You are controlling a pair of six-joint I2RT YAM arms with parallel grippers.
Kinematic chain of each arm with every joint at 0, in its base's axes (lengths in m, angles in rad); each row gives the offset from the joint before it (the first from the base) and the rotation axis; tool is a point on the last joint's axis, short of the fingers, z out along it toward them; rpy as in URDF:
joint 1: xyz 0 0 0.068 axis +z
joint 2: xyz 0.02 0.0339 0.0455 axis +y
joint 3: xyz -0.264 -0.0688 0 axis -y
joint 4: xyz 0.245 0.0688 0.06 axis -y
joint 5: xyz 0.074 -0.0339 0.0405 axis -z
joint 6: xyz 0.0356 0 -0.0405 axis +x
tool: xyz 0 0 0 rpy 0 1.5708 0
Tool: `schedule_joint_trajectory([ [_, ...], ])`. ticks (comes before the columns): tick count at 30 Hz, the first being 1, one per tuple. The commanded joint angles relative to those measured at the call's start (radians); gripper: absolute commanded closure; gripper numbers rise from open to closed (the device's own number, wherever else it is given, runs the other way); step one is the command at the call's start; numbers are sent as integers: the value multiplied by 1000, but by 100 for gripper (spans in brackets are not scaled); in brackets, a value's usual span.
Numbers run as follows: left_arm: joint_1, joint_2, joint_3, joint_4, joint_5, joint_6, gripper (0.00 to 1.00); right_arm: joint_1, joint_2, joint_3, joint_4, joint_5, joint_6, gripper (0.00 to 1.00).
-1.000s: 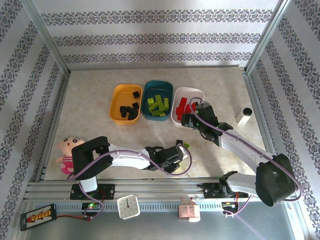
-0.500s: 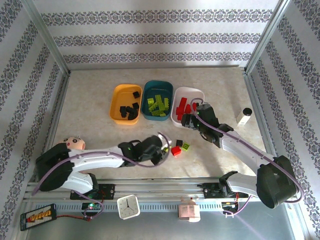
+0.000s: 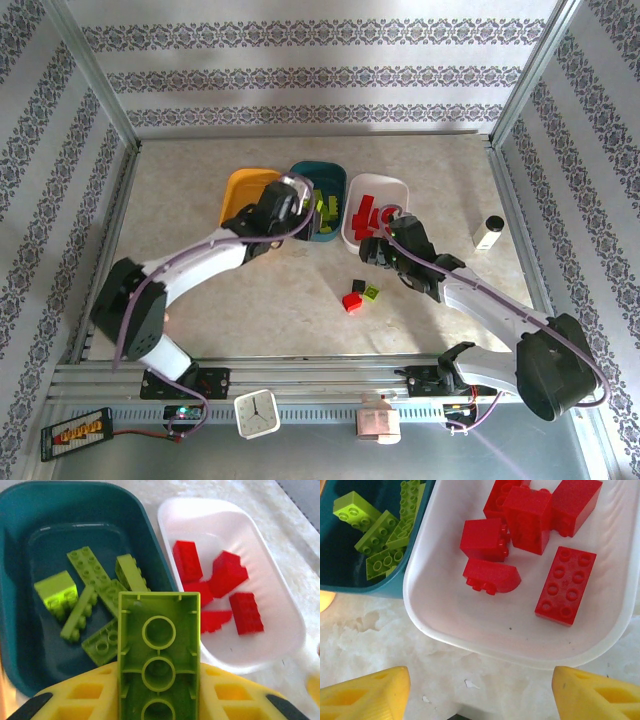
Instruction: Sort the legos into containers by color
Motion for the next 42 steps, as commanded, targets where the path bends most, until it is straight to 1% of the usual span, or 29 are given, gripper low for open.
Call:
schedule_joint_trajectory([
  [1,33,120,116,-73,44,-31,82,16,-33,-20,-22,2,1,25],
  [4,58,232,223,-104,66,-48,82,30,-54,-30,-37,-2,-3,25],
  [7,68,330,333,-161,64,-54,82,47,-77,-37,-59,-2,-15,25],
  [9,75,385,401,-201,68,-59,76,62,-95,-44,-72,-7,-21,25],
  [13,85,443,477,-244,93,-81,63,89,-105,-47,-97,-24,-33,25],
  [17,84,433,489,-239,115,-96,44,127,-79,-41,-116,-18,-56,25],
  [19,83,399,455,-200,141,-108,35,147,-50,-29,-125,-7,-66,25],
  [21,84,342,396,-145,164,-125,29,163,-18,-16,-126,5,-78,25],
  [22,83,314,366,-124,172,-131,22,168,-4,-8,-126,7,-83,26],
  [23,82,279,332,-102,184,-136,1,172,13,1,-126,9,-87,27],
  [29,68,41,59,54,220,-182,0,175,165,79,-145,15,-125,29],
  [35,11,-185,-229,168,216,-231,0,186,313,139,-139,53,-139,32],
  [38,-18,-270,-332,174,193,-245,0,191,363,158,-147,62,-140,33],
  [42,-40,-362,-450,163,168,-268,0,216,381,157,-161,77,-136,35],
])
